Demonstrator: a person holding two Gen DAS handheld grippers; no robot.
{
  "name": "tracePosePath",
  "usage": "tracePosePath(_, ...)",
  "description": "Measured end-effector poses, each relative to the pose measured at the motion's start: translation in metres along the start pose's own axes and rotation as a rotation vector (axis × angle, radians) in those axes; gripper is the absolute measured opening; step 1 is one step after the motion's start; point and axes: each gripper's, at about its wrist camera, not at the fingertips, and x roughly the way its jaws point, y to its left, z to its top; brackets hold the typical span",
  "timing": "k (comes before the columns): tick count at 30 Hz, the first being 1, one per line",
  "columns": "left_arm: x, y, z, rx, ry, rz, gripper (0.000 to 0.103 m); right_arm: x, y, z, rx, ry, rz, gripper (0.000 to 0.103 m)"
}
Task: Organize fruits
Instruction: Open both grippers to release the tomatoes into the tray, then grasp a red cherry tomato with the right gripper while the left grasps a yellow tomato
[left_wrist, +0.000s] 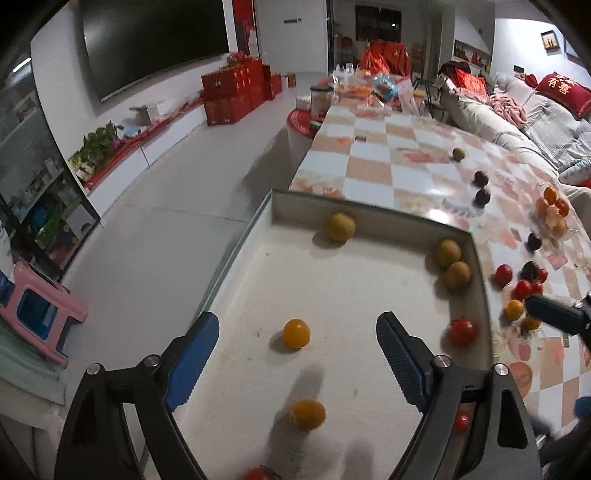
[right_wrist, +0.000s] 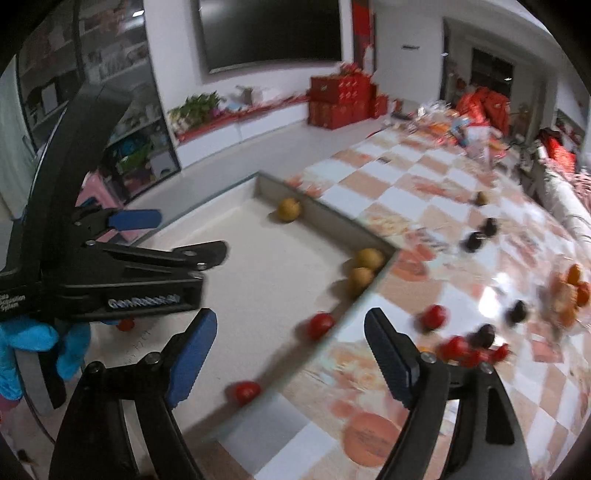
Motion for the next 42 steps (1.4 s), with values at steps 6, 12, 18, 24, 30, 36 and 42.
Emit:
tracePosePath(6,-0.028,-0.022,-0.004,0.027,-0.062,-0.039,0.088,-0.052,-0.054,-0.018,0.203,-0.166,-0.001,0.089)
tracePosePath(12,-0.058,-0.065,-0.015,0.09,-0.117,-0.118,0.088,-0.081,-0.108,-0.037,0.33,-0.176,-0.058,0.103)
tracePosePath(18,-0.077,-0.127,-0.028,0.17,-0.127,-0.218,0.088,-0.074,-0.142,-0.056,0.299,-0.058,-0.218,0.103)
tracePosePath(24,-0.069,-0.181,-0.044,0.213,-0.083,-0.249,0.088,-0.06,-0.168,-0.077,0.258,0.03,-0.309,0.103)
tracePosePath(30,-0.035,-0.203,-0.05,0.182,-0.009,-0.208,0.087,-0.042,-0.185,-0.084,0.256,0.071,-0.294,0.103)
tracePosePath(36,-0.006,-0.215,-0.049,0.176,0.046,-0.176,0.064,-0.018,-0.188,-0.081,0.2,0.106,-0.28,0.082)
tracePosePath(42,0.015,-0.221,-0.043,0.163,0.075,-0.169,0.063,0.001,-0.192,-0.071,0.179,0.104,-0.229,0.071)
